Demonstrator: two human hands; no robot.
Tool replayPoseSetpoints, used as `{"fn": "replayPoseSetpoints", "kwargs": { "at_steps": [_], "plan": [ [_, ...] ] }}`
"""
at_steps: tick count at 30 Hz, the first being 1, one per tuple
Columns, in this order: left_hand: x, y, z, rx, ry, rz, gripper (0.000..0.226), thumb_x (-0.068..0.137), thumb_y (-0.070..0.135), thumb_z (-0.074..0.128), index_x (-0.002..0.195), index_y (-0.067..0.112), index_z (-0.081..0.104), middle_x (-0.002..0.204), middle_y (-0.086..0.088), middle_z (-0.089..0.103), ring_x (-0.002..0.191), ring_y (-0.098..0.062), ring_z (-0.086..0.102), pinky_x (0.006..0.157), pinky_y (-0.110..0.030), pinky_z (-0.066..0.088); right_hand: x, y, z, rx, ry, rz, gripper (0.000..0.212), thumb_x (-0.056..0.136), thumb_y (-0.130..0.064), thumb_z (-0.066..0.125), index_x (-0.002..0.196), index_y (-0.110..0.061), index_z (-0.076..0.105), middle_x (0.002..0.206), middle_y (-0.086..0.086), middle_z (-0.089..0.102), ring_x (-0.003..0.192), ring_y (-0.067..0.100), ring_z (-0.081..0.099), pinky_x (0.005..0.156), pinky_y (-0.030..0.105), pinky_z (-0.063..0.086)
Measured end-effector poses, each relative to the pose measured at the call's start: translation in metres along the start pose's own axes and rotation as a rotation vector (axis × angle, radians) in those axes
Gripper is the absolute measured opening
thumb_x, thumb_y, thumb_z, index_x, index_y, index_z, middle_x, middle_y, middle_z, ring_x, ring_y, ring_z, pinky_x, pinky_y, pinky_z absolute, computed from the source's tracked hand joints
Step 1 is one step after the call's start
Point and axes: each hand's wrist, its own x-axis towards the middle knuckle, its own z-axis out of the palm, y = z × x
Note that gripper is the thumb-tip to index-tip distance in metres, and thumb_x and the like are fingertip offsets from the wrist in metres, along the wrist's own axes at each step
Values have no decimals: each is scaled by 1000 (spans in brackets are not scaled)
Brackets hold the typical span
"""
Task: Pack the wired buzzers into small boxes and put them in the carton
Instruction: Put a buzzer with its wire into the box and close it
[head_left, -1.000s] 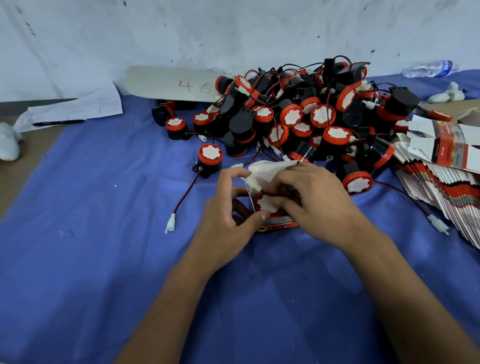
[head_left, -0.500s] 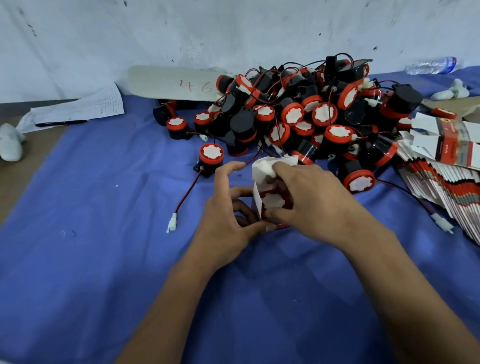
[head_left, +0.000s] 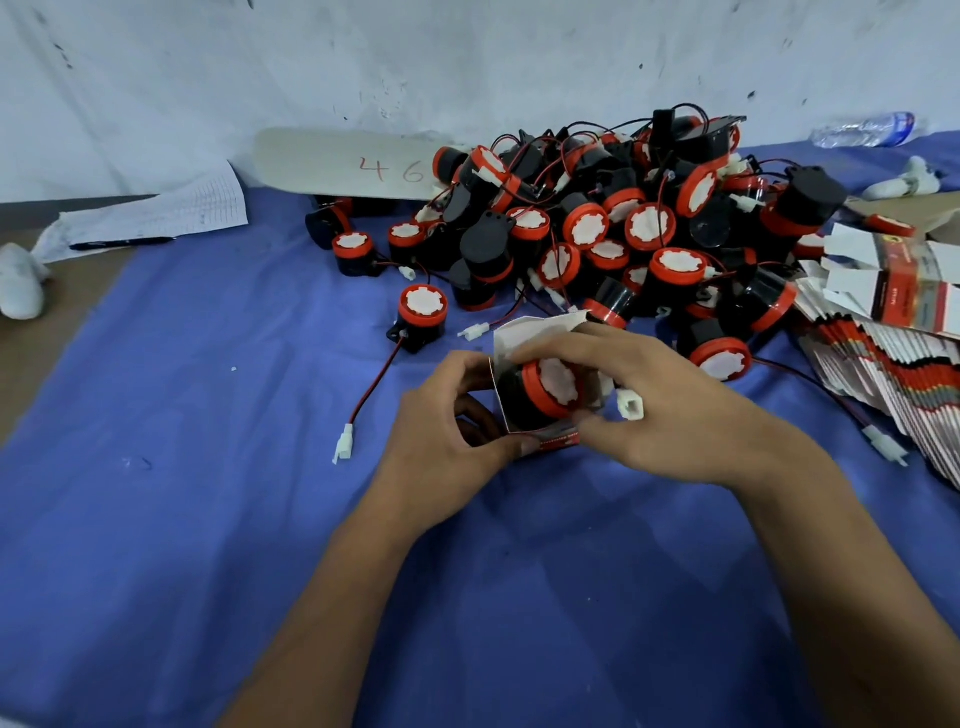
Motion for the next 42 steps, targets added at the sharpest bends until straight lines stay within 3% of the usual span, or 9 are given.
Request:
{"fn": "replayPoseSetpoints", "kwargs": {
  "at_steps": [3, 9, 15, 19, 23, 28, 32, 35, 42],
  "plan": [
    [0, 1, 0, 7, -4, -1, 58, 72, 34, 90, 121, 36, 59, 115, 22, 71, 88, -11, 73, 76, -23, 59, 2, -5, 3, 20, 91, -10, 44, 86, -34, 79, 128, -36, 65, 134, -16, 61, 128, 7, 55, 104, 36, 48],
    [3, 0, -7, 27, -5, -41, 56, 76, 18, 93, 117, 37, 60, 111, 23, 71, 83, -12, 73, 76, -28, 61, -9, -14, -17, 122, 140, -47, 57, 79, -6, 85, 129, -28, 66, 127, -18, 66, 126, 2, 58, 108, 30, 47],
    [4, -2, -14, -3, -53, -73, 56, 75, 10, 92, 119, 31, 65, 106, 20, 71, 80, -12, 68, 76, -27, 58, -4, -37, -40, 65, -78, -193, 58, 79, 19, 70, 120, -23, 72, 129, -15, 67, 129, -1, 56, 107, 19, 44],
    [3, 0, -17, -81, -86, -95, 61, 79, 0, 87, 128, 26, 63, 118, 6, 73, 88, -35, 68, 86, -49, 60, 4, -45, -42, 26, -265, -114, 53, 84, 18, 65, 114, -25, 75, 121, -20, 69, 120, -11, 56, 101, 7, 40],
    [3, 1, -17, -110, -96, -101, 64, 80, -6, 83, 131, 27, 63, 123, 6, 71, 81, -33, 65, 86, -55, 58, 2, -42, -40, 13, -325, -107, 60, 79, 21, 60, 111, -28, 75, 119, -18, 70, 120, -1, 60, 104, 26, 47],
    [3, 1, -18, -109, -153, -104, 63, 81, -7, 80, 130, 29, 64, 117, 12, 72, 83, -35, 63, 80, -44, 59, 15, -35, -34, -74, -251, -45, 69, 68, 26, 49, 97, -30, 77, 114, -15, 70, 114, 5, 61, 95, 36, 54],
    [4, 1, -18, -102, -174, -105, 63, 82, -4, 80, 133, 29, 61, 115, 13, 70, 88, -35, 63, 77, -37, 58, 21, -34, -20, -99, -260, -88, 46, 74, 12, 56, 80, -28, 77, 117, -23, 67, 120, 2, 56, 97, 35, 52],
    [3, 3, -17, -101, -163, -92, 59, 85, 2, 81, 134, 27, 60, 119, 9, 69, 87, -34, 65, 78, -43, 58, 19, -27, -9, -38, -126, -151, 27, 82, 1, 70, 89, -24, 77, 113, -18, 68, 116, 7, 60, 96, 36, 50],
    [2, 4, -17, -69, -145, -106, 61, 85, 2, 80, 136, 28, 58, 124, 14, 67, 79, -19, 61, 83, -47, 57, 13, -18, -1, -302, 196, -53, 40, 81, -26, 84, 116, -28, 65, 113, -14, 55, 102, 10, 55, 87, 32, 51]
  ]
}}
